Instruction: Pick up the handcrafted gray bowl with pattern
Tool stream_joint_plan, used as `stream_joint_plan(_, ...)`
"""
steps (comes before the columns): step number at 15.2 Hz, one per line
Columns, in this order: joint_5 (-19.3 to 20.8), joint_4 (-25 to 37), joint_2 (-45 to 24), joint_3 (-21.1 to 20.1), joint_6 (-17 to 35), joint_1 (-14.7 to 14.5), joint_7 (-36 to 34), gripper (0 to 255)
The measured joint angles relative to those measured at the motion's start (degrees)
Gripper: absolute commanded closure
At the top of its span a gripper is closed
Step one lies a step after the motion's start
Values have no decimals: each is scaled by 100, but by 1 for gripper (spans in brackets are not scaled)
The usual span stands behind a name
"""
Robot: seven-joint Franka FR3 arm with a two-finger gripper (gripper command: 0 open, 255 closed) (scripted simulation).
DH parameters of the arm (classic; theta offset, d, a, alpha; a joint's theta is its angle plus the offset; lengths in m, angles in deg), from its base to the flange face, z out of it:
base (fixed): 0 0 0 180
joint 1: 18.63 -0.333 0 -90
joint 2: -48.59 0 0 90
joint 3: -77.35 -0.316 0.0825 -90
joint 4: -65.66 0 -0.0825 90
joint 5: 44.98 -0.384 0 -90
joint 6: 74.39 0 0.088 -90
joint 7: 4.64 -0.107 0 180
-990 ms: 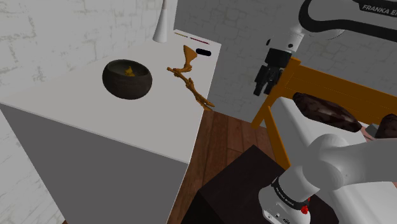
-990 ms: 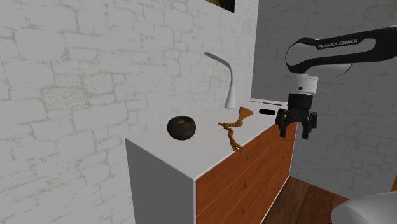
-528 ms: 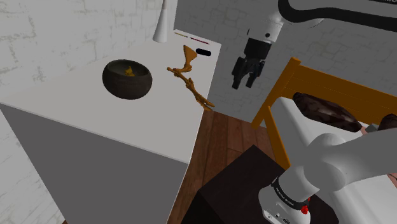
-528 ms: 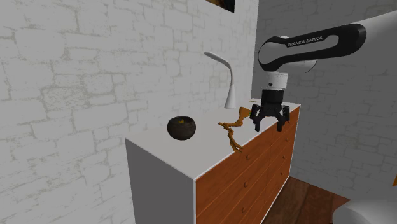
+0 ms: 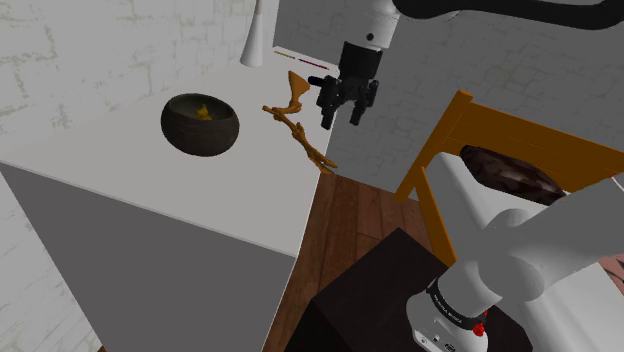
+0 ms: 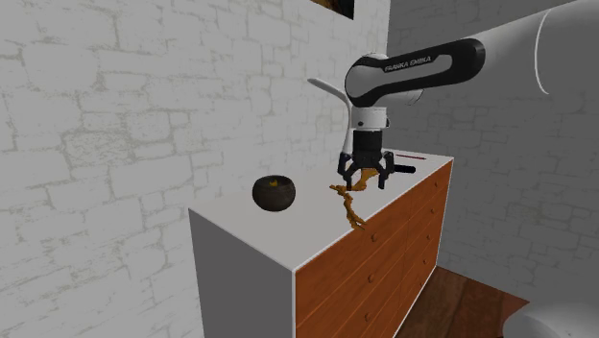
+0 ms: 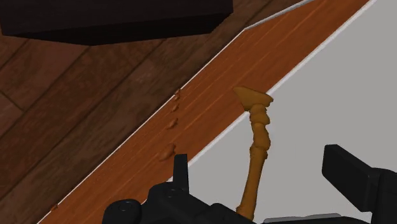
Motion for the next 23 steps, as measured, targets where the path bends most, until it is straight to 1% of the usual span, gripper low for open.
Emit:
stream_joint_plan(3,224,617,-619,-325,43,-64,-461,0)
stream_joint_plan(6,536,1293,-1258,-612,-3,-155,-920,0)
stream_joint_plan(9,940,2072,-1977,-862,-122,-315,-1387,0)
stream_joint_plan(10,1123,2476,-2313,-927,-224,-385,-1529,0)
stream_joint_plan(11,1265,2736,-2527,-983,-308,-470,-1673,0)
stream_joint_plan(13,1636,3504,-3158,-1075,-539,-709,-1956,0)
stream_joint_plan(17,2289,5014,-4266,-1113,-1097,-1308,-2336,0)
stream_joint_plan(18,2343,5117,-4364,-1101,-1115,-1352,-2355,0)
stream_joint_plan(20,2378,5073,-4420,-1091,-1015,-1370,-2397,0)
stream_joint_plan(23,2351,4746,-4316,-1094,-758,-1302,-2436,0)
